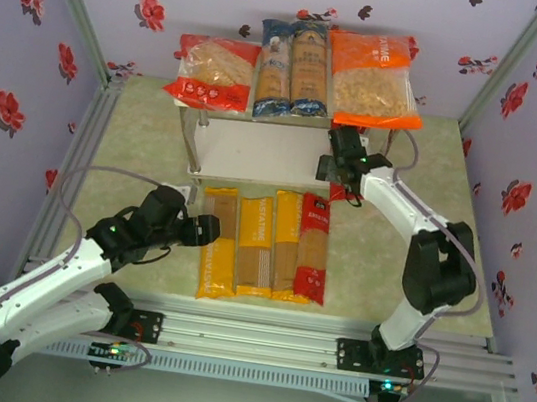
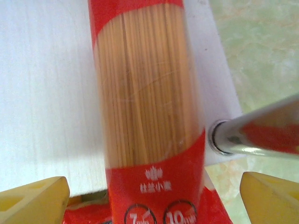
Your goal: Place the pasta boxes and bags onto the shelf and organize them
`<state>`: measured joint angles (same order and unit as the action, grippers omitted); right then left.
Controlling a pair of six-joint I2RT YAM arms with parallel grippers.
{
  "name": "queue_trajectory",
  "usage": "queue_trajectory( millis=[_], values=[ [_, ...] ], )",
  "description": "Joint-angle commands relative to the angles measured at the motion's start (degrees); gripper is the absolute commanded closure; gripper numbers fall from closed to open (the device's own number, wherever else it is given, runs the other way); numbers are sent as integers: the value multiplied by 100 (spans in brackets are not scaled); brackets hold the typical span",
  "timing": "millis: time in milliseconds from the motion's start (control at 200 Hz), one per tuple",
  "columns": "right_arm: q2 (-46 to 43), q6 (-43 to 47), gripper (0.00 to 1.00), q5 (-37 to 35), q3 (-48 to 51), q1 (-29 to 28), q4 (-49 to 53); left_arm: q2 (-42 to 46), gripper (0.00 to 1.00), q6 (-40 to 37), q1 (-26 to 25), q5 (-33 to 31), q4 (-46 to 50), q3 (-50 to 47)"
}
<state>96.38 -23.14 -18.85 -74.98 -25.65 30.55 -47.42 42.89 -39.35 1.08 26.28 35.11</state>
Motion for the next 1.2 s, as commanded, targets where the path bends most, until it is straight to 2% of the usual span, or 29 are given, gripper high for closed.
queue_trajectory(
  millis=[0,200,345,550,795,870,975,1195],
  values=[
    [-688,-156,5,-66,319,-185,-143,92,27,-124,51,-108,171,-98],
    [-2127,-543,6,-66,1198,-1034,501,215,29,-95,49,-117,207,-323],
    [-3319,-1201,7,761,2041,-1518,901,211,29,-70,40,-112,154,-559],
    [-4394,-2302,7,996,3347,-2141,1244,173,29,-45,42,-117,18,-677],
    [-4236,-3131,5,1367,4240,-2768,282,84,22,-78,42,-18,-164,-673],
    [-4069,-3194,1,1490,4361,-2781,-96,58,22,-76,40,23,-208,-674],
    [-3796,-3229,1,1560,4439,-2784,-427,60,21,-84,39,40,-216,-673],
    [-3319,-3516,1,1289,4465,-2787,-323,99,21,-71,39,24,-175,-692]
  ],
)
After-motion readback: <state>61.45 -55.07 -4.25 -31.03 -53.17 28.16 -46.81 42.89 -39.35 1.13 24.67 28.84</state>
